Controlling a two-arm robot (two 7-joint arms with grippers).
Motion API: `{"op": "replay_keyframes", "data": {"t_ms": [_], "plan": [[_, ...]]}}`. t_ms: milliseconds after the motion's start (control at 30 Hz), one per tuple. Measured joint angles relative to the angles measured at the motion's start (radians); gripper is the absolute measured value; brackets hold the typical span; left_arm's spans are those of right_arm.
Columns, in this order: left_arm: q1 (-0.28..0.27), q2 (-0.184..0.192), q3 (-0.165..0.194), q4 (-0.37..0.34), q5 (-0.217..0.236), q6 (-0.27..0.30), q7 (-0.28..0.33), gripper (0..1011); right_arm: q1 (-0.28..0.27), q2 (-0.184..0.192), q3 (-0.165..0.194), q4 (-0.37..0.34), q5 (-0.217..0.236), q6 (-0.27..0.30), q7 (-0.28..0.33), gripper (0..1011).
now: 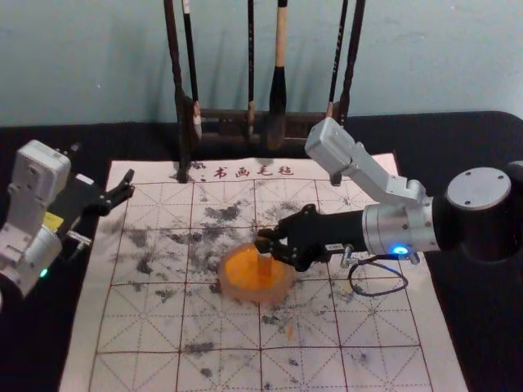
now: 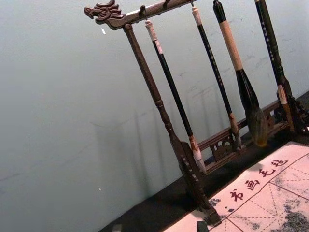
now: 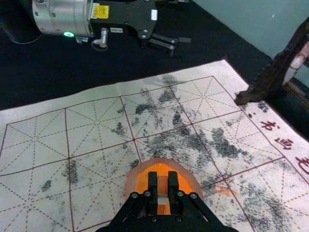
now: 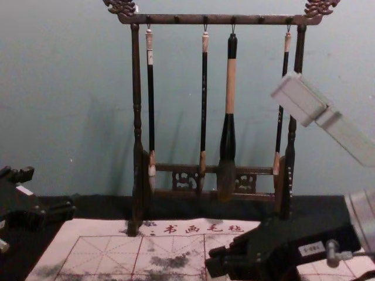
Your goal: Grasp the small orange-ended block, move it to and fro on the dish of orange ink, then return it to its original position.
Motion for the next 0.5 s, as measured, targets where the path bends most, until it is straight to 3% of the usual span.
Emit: {"op": "replay_keyframes", "data": {"t_ms": [500], "plan": [[0.000, 0.000, 0.000, 0.000, 0.000, 0.000, 0.000, 1001, 0.006, -0.017, -0.024, -0.005, 0.004, 0.003, 0.007, 127]]}}
